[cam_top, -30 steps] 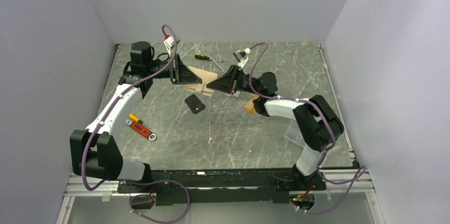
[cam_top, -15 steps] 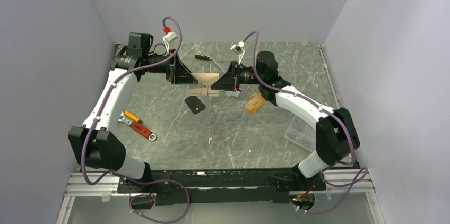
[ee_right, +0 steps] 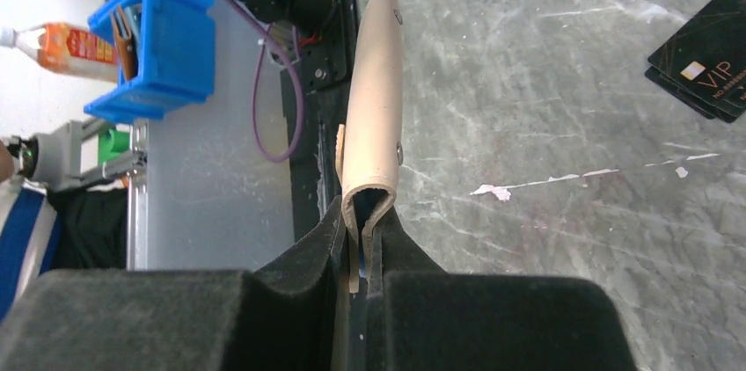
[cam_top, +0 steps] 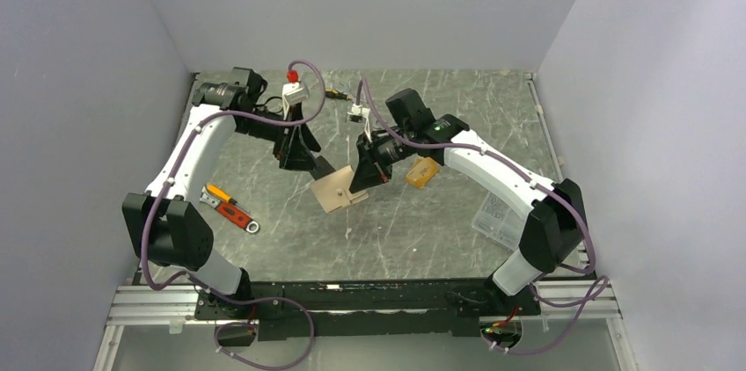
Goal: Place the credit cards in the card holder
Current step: Open the card holder.
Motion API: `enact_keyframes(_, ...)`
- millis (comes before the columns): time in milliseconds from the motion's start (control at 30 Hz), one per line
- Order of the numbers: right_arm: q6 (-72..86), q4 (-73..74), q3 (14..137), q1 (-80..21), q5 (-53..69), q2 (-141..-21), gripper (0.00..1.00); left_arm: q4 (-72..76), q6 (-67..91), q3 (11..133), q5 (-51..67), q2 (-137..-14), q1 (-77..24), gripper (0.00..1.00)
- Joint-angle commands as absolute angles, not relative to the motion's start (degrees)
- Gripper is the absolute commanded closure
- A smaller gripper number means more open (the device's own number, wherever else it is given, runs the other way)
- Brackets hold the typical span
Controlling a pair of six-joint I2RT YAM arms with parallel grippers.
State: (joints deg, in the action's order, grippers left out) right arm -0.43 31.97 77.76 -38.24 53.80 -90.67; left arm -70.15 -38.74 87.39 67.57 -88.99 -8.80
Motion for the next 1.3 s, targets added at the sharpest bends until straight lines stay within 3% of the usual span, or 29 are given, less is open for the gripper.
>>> enact_keyframes(0, -9.29, 42.77, 83.27, -39.25, 52.36, -90.71, 1.00, -78.67, -52.02, 88.83, 69.00, -88.47, -10.90, 0.02)
enact_keyframes(333, -15.18, 52.97, 92.17, -42.23, 49.39, -93.34, 1.00, -76.78, -54.96, 79.58, 70.07, -85.15, -16.71, 0.17)
enact_keyframes(667, -18.08, 57.21, 96.89, -43.27, 49.04, -95.13, 1.00, -80.44, -60.02, 79.78, 70.87, -85.67, -17.49, 0.27)
enact_keyframes(800, -18.62, 57.52, 98.39, -43.96, 49.34, -95.94, 1.00, -78.66, -58.55, 79.00, 72.47, -85.80, -17.49, 0.43)
enact_keyframes(1000, -16.31, 51.43, 97.37, -43.92, 48.95, -93.61, 0.99, -71.79, -51.43, 76.44, 74.02, -84.37, -17.49, 0.97)
enact_keyframes(1133, -10.47, 41.41, 93.01, -41.30, 48.07, -89.50, 0.74, -66.25, -45.44, 74.90, 74.37, -82.29, -17.22, 1.00)
enact_keyframes(1267, 7.16, 20.75, 80.32, -31.56, 50.47, -81.45, 0.54, -55.26, -33.07, 71.93, 76.73, -79.47, -14.74, 1.00)
